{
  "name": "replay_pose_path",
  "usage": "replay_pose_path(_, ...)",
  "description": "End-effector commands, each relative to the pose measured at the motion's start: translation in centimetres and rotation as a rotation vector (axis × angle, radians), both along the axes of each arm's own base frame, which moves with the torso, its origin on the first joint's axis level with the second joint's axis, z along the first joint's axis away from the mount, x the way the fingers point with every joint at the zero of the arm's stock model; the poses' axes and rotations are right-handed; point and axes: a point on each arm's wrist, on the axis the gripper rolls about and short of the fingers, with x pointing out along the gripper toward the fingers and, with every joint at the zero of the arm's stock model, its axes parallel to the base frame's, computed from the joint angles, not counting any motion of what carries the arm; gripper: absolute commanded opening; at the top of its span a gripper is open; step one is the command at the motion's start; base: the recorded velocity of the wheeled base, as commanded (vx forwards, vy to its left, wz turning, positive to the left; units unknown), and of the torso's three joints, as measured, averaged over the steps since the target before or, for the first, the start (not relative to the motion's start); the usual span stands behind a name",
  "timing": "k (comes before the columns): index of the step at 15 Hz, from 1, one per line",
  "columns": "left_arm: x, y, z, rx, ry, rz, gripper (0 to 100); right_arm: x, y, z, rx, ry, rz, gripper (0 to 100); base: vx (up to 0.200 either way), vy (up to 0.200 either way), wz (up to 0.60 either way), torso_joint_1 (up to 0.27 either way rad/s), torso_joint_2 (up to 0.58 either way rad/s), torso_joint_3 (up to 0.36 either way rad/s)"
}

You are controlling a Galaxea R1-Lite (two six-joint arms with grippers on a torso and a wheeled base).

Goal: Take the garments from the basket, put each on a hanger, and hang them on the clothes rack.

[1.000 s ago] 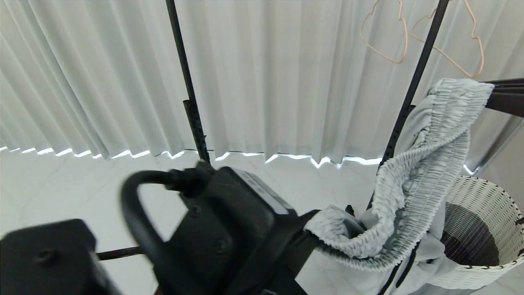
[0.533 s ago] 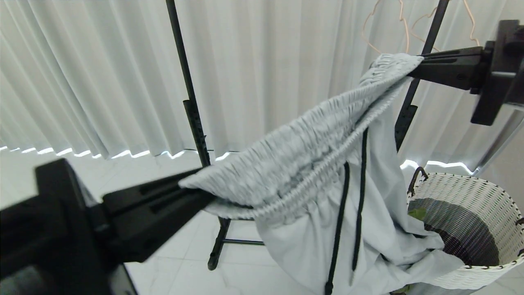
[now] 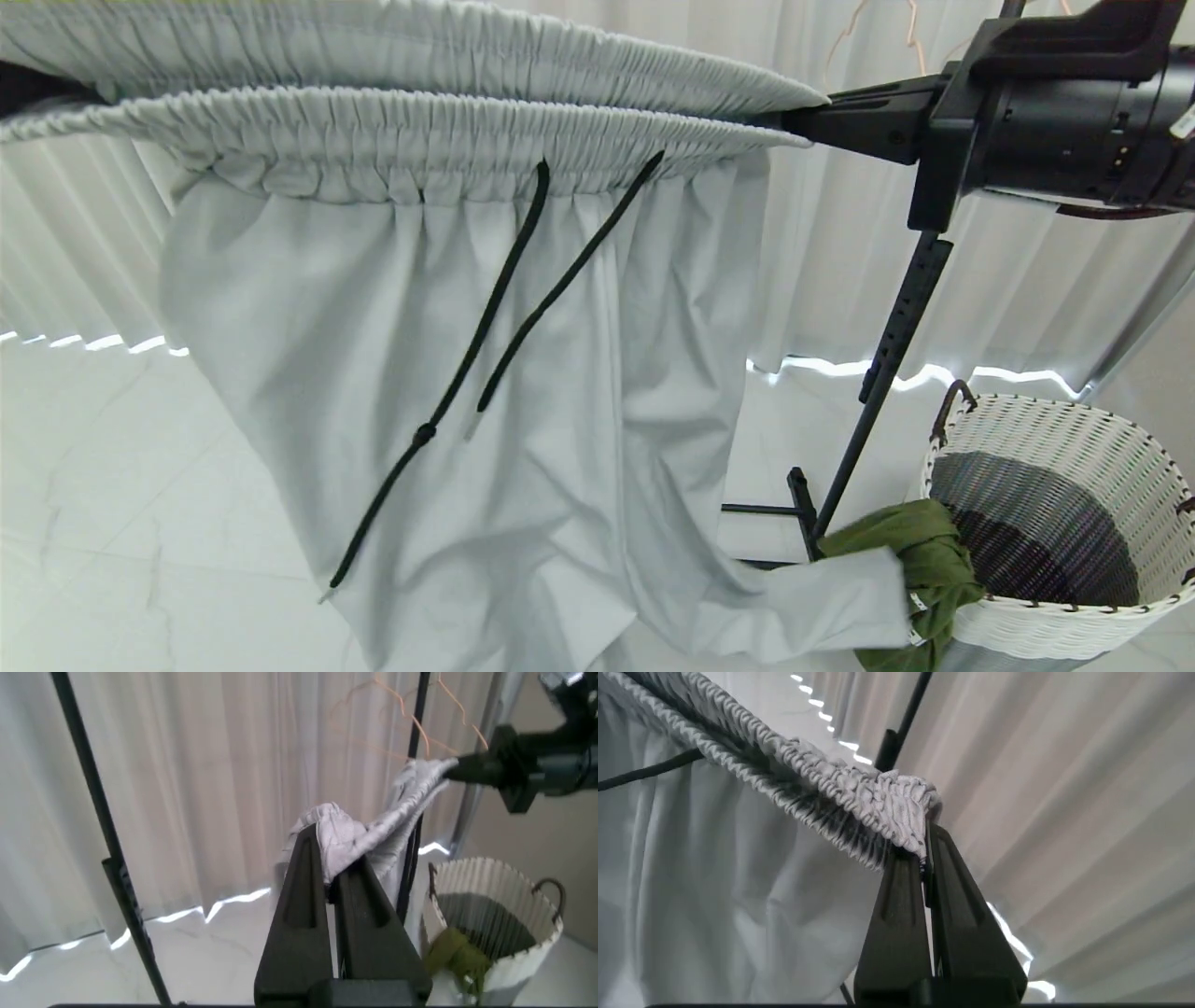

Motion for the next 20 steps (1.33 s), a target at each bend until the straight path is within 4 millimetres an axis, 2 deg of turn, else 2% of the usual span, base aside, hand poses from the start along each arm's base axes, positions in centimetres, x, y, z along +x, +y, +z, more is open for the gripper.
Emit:
replay_pose_path(1,0.4,-0.3,0.9,-0.014,-0.009,0.021,0,0.4,0.3,0.0,0.001,0.005,-0.011,0,0.0,0.0,0.0,0.0,0.0,0.0)
replay_pose_path(3,1.1,-1.0,1.1,-0.002,-0.003,0.03,0,0.2,0.1,0.2,0.008,0.0,-0.025,0,0.0,0.0,0.0,0.0,0.0,0.0)
replay_pose_path(7,2.8,-3.3,0.1,0.09,0.032,0.038,0,0.0,-1.1,0.3,0.011,0.001,-0.096,0,0.0,0.0,0.0,0.0,0.0,0.0)
replay_pose_path(10,4.8,-6.1,0.4,0.128,0.053,0.032,0,-1.2,-2.5,0.9,0.074,0.041,-0.195,0,0.0,0.0,0.0,0.0,0.0,0.0)
replay_pose_path(13,6.1,-8.7,0.8,0.145,0.064,0.008,0,-3.3,-5.2,1.3,0.105,0.046,-0.284,0,0.0,0.0,0.0,0.0,0.0,0.0)
replay_pose_path(16,7.3,-10.7,0.3,0.185,0.089,0.003,0,-6.2,-8.5,2.2,0.095,0.055,-0.353,0,0.0,0.0,0.0,0.0,0.0,0.0)
replay_pose_path(19,8.9,-12.9,2.3,0.143,0.064,0.037,0,-11.0,-11.4,1.9,0.043,0.112,-0.328,0,0.0,0.0,0.0,0.0,0.0,0.0)
replay_pose_path(20,9.5,-13.6,2.8,0.13,0.063,0.065,0,-12.7,-12.1,1.6,0.019,0.136,-0.263,0,0.0,0.0,0.0,0.0,0.0,0.0)
